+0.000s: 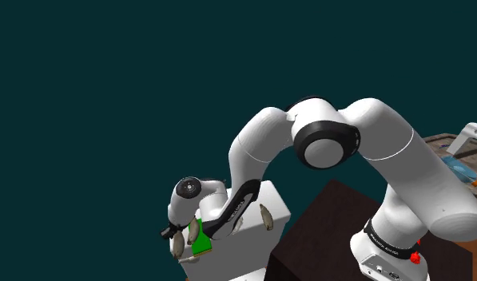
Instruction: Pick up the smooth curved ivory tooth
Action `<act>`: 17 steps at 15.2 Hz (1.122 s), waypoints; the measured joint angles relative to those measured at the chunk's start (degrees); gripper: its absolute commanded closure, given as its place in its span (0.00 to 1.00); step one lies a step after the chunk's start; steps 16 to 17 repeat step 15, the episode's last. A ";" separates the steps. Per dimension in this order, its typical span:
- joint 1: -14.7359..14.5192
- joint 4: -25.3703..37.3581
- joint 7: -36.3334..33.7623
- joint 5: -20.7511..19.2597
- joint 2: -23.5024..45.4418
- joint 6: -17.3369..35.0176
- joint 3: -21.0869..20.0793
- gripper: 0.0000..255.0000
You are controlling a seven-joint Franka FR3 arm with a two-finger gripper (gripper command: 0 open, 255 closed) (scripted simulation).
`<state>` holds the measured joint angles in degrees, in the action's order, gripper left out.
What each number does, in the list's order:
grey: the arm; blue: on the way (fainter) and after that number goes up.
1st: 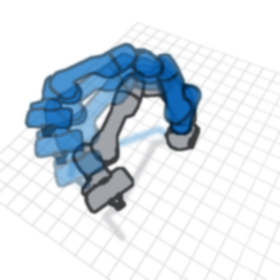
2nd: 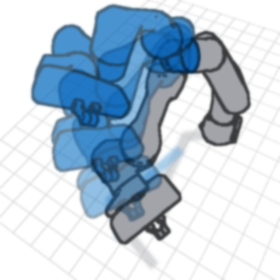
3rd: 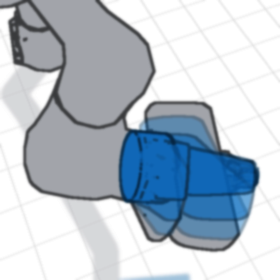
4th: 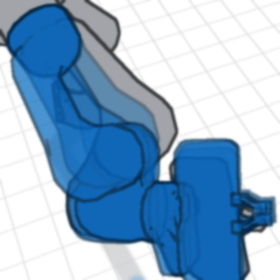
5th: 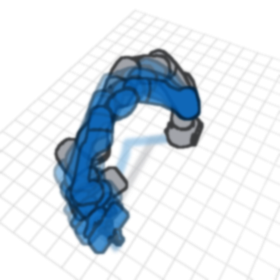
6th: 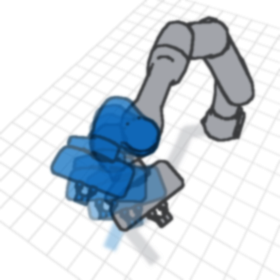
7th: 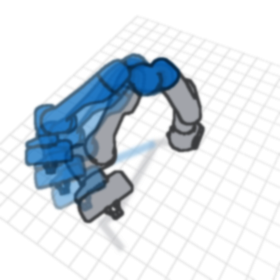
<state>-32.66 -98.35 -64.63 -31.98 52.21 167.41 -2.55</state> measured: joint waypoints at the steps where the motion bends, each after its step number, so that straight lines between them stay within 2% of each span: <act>1: 0.13 -0.29 0.14 0.08 -0.57 -0.33 -0.22 1.00; 17: 2.78 -5.06 2.78 1.78 -9.77 -5.22 -3.76 1.00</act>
